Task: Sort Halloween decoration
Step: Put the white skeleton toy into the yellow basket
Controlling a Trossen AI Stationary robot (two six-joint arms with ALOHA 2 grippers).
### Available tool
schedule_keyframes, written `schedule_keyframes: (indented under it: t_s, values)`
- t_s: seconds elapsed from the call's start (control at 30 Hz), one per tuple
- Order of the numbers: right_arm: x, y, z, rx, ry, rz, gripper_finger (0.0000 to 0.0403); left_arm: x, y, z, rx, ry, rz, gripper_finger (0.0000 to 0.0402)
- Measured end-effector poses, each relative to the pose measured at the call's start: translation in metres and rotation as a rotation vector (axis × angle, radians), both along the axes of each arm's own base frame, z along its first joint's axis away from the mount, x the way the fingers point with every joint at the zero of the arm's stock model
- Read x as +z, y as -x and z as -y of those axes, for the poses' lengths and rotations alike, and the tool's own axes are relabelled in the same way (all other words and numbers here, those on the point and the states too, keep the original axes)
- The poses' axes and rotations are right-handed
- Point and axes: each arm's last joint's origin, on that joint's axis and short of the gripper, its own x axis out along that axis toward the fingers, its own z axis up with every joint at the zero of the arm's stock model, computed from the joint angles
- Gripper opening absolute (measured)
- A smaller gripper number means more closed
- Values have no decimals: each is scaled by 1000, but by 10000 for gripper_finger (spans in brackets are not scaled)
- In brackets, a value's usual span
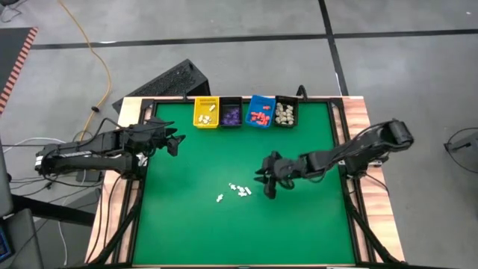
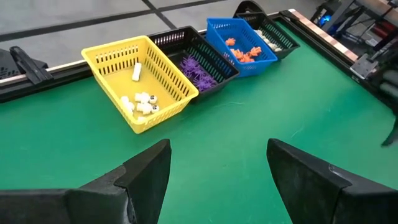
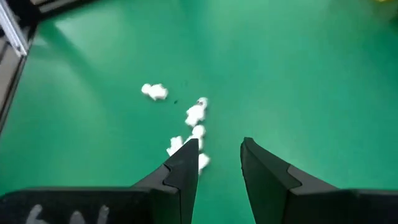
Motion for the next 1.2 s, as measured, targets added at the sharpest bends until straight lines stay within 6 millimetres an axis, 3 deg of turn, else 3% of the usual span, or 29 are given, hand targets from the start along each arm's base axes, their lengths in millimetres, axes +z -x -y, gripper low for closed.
schedule_keyframes:
  t_s: [0.23,0.5,1.0,1.2]
  values:
    - [-35,-13,-21,3,-53,-62,146,0,0,0,-7,-12,-9,256]
    - [-69,-18,-32,-45,-47,-154,146,-1,-1,0,-9,-15,-19,256]
    - [-66,-20,-28,88,183,-139,146,-10,-22,-3,-33,18,-79,256]
    - [-61,-24,-29,144,155,-127,146,-4,-25,-3,-56,14,-5,256]
